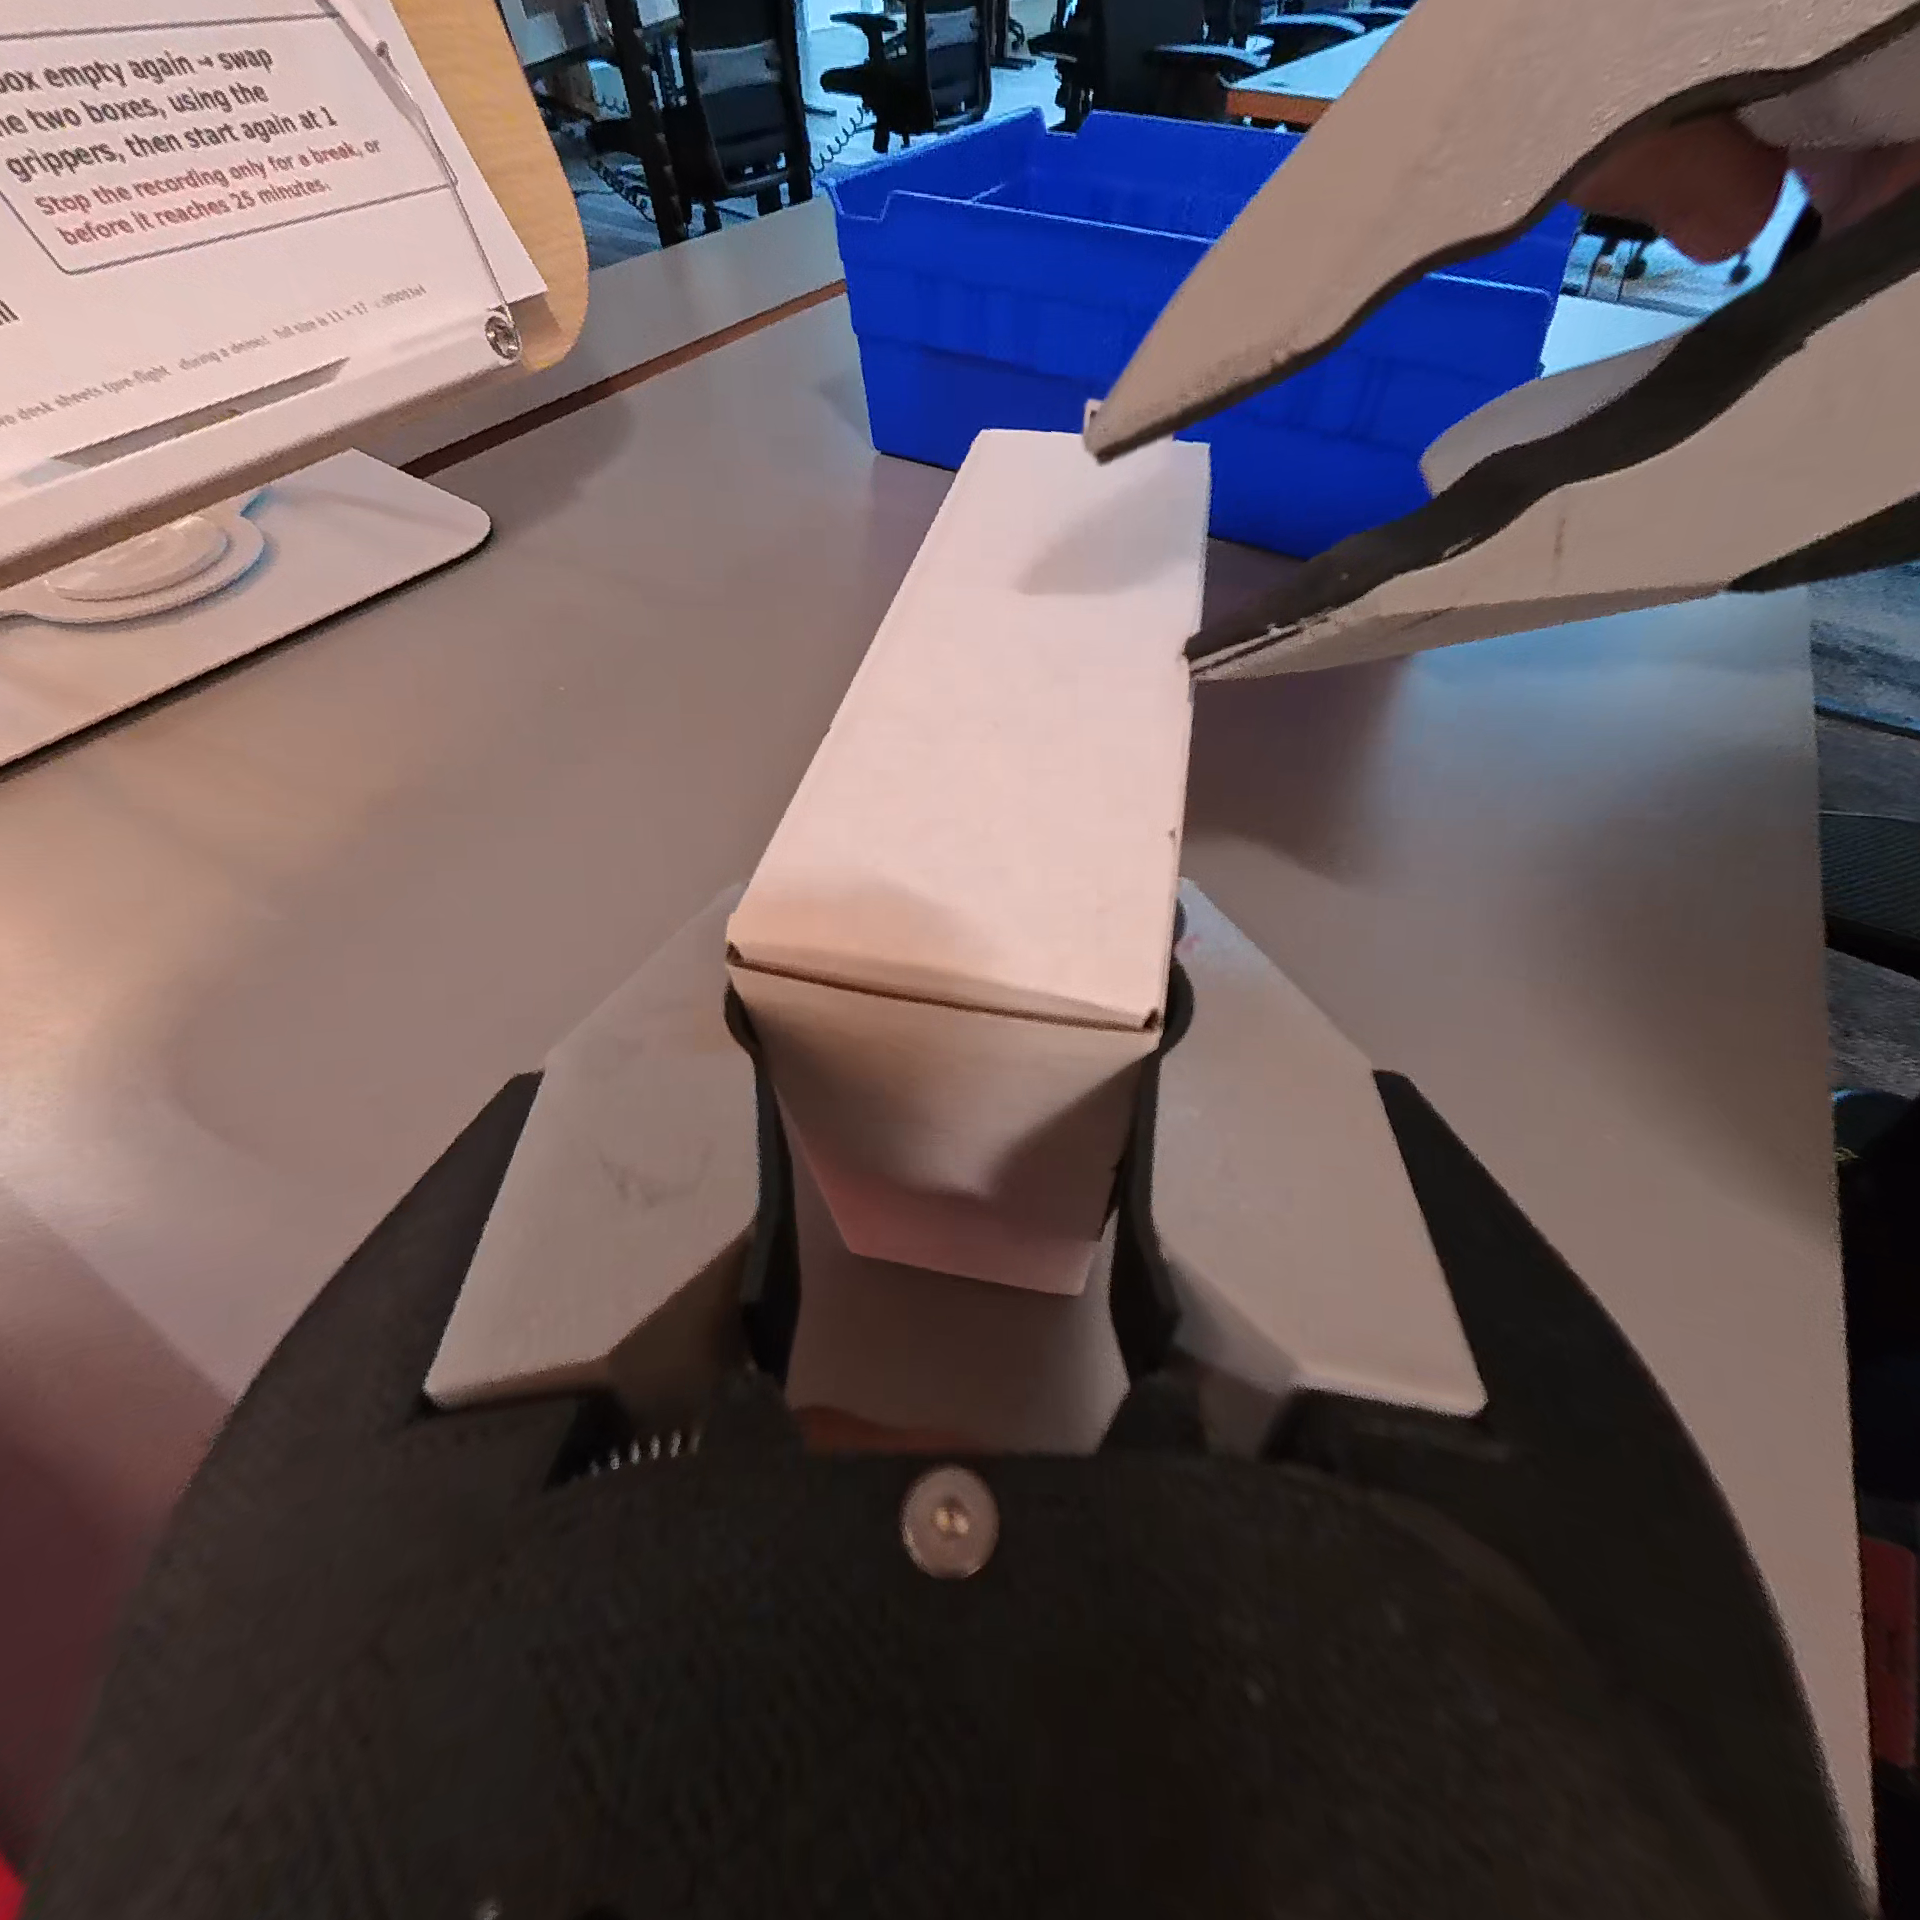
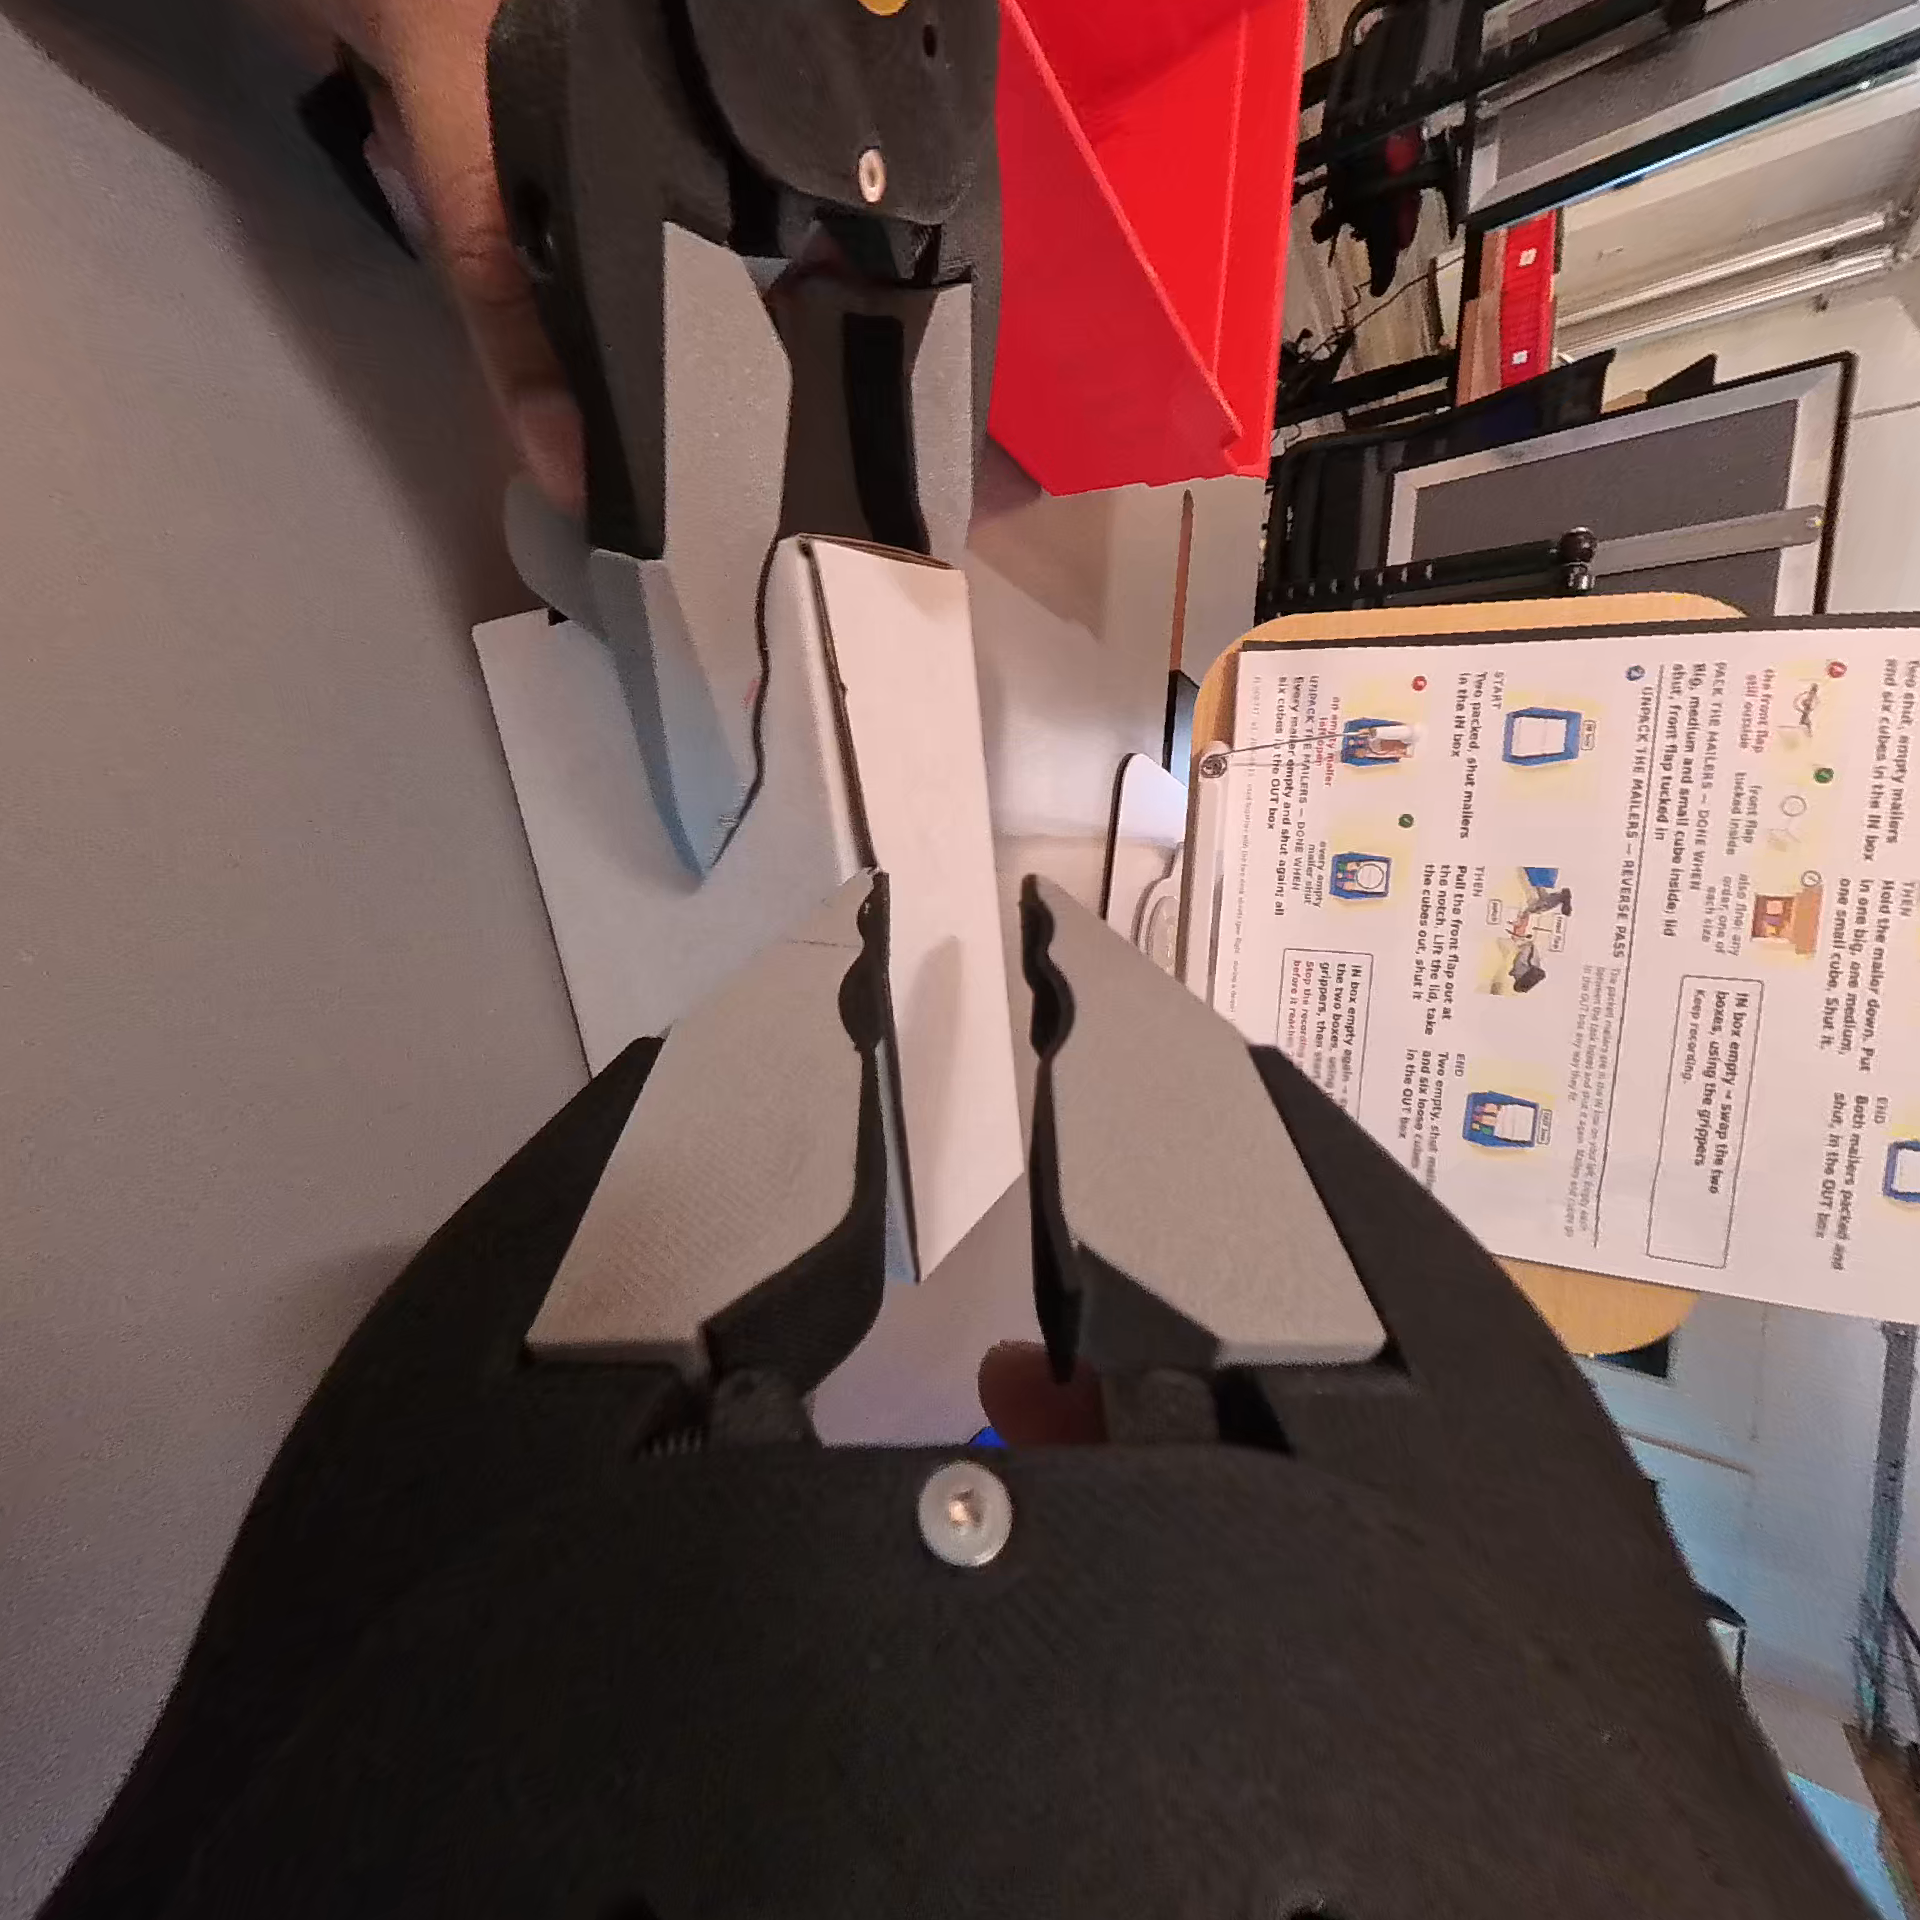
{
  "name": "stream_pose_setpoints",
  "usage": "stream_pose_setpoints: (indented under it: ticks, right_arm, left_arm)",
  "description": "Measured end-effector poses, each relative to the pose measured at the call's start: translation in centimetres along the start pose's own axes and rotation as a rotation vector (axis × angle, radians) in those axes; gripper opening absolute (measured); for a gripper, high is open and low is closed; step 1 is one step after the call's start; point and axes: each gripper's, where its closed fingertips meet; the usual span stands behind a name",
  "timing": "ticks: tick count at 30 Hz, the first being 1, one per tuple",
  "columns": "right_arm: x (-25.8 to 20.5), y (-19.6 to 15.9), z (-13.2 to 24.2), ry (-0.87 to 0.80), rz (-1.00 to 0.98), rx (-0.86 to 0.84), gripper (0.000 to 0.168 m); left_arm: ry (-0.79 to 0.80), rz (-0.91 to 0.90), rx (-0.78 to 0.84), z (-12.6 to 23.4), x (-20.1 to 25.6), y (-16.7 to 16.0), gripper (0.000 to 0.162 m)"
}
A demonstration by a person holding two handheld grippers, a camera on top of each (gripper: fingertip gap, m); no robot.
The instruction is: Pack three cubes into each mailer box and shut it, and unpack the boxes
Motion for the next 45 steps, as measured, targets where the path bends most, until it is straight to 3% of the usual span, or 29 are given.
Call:
stream_pose_setpoints:
  ticks: [1,9,15,19,25,31,33,36,45]
  right_arm:
    - [-0.2,-0.1,-0.1,0.006,0.015,-0.001,0.020]
    - [-0.9,-0.4,0.1,0.080,0.238,-0.014,0.020]
    - [-1.1,-1.5,0.3,0.124,0.213,-0.028,0.018]
    - [-1.1,-1.3,0.0,0.062,0.257,-0.078,0.012]
    - [-1.3,-1.4,-0.2,0.075,0.088,-0.022,0.006]
    - [-1.2,-1.3,-0.5,-0.066,0.078,0.038,0.000]
    - [-0.5,-1.4,-0.3,-0.149,0.084,0.023,0.010]
    - [-0.5,-1.3,0.0,-0.214,0.119,0.013,0.000]
    - [-0.2,-1.2,0.1,-0.135,-0.002,0.027,0.000]
  left_arm:
    - [0.002,0.010,0.004,0.0,0.0,0.1,0.072]
    - [0.003,-0.017,-0.007,-0.1,0.2,-0.1,0.072]
    - [-0.002,-0.027,-0.012,0.0,0.3,-0.2,0.072]
    - [-0.004,-0.012,-0.013,0.0,0.2,-0.1,0.072]
    - [0.029,0.006,-0.008,-0.1,0.0,0.0,0.072]
    - [0.042,0.011,-0.016,0.0,-0.4,-0.1,0.071]
    - [0.056,-0.013,-0.024,0.0,-0.3,-0.2,0.070]
    - [0.056,-0.024,-0.027,0.0,-0.2,-0.2,0.070]
    - [0.084,-0.062,-0.008,0.2,-0.4,0.1,0.070]
Point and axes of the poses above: each gripper's, where its closed fingertips meet, z back along the fingers, y out of its top, x = y × z across the jaws, and after that the axes turned 5 degrees about -x, right-handed
